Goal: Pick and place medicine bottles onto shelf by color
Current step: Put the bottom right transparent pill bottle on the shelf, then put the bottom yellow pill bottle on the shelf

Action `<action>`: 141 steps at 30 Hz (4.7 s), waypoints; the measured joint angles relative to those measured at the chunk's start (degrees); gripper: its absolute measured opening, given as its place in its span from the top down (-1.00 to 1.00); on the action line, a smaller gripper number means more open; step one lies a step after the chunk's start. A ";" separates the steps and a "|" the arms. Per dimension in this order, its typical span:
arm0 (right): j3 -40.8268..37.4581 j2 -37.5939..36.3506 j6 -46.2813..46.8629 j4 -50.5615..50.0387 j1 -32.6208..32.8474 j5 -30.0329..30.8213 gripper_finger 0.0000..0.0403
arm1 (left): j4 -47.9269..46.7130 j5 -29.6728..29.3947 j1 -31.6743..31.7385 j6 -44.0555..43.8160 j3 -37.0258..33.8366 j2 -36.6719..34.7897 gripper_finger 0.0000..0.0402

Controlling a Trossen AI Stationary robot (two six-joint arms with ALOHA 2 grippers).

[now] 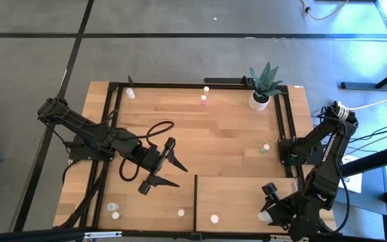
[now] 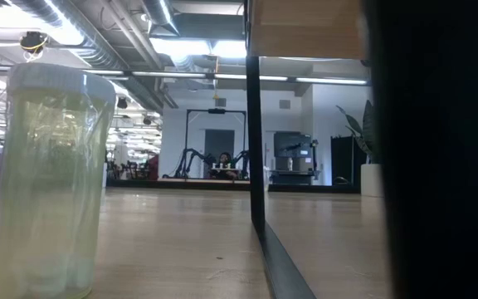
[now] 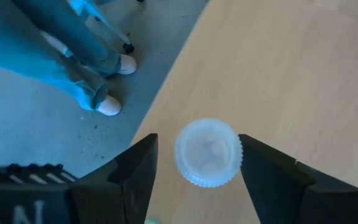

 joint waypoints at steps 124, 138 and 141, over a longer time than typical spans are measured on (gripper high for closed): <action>0.09 -15.32 -22.61 11.70 -54.42 -22.10 -0.08 | -68.33 -17.11 21.39 -71.25 -0.04 -7.43 -0.14; 0.09 -15.32 -18.23 3.22 -58.49 -22.99 -0.08 | -64.59 -13.11 30.56 -61.07 -0.04 -7.43 -0.14; 0.09 -15.32 -18.23 3.22 -58.48 -22.99 -0.08 | -64.59 -13.01 30.69 -60.96 -0.04 -7.43 -0.14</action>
